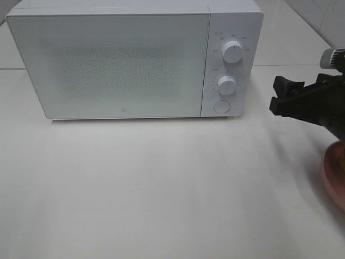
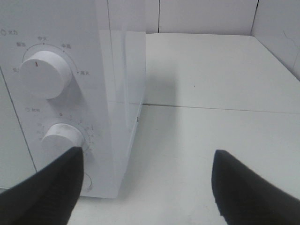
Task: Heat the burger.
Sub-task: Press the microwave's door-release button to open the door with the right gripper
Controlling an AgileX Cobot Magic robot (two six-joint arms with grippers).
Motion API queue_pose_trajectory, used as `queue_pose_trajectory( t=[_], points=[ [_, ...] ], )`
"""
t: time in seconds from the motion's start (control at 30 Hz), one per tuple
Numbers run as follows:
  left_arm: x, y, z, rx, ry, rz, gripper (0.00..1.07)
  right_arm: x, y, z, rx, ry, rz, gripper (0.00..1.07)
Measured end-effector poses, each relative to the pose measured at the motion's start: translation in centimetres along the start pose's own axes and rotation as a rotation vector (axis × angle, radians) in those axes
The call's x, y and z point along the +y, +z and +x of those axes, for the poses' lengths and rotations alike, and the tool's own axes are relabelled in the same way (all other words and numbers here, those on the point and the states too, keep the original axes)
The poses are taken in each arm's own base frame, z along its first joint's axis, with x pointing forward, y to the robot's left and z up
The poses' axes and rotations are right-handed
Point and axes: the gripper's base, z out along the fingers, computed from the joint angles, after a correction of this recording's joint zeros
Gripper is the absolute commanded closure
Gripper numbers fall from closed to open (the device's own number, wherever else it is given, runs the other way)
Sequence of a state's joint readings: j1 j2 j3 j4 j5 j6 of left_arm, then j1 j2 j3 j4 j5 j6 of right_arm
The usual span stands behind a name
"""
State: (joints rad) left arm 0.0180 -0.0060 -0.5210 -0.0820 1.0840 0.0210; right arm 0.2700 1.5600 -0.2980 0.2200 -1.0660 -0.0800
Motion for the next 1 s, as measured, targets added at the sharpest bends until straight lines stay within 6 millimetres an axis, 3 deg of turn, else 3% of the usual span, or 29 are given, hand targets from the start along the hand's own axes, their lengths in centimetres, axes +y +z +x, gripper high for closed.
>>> queue_pose_trajectory(
  t=[0.57, 1.0],
  points=[
    [0.0, 0.0, 0.0, 0.0, 0.0, 0.0, 0.07, 6.5, -1.3, 3.8, 0.074, -0.052, 0.002, 0.32],
    [0.0, 0.0, 0.0, 0.0, 0.0, 0.0, 0.07, 7.5, -1.9, 4.1, 0.084, -0.044, 0.0, 0.35]
  ],
)
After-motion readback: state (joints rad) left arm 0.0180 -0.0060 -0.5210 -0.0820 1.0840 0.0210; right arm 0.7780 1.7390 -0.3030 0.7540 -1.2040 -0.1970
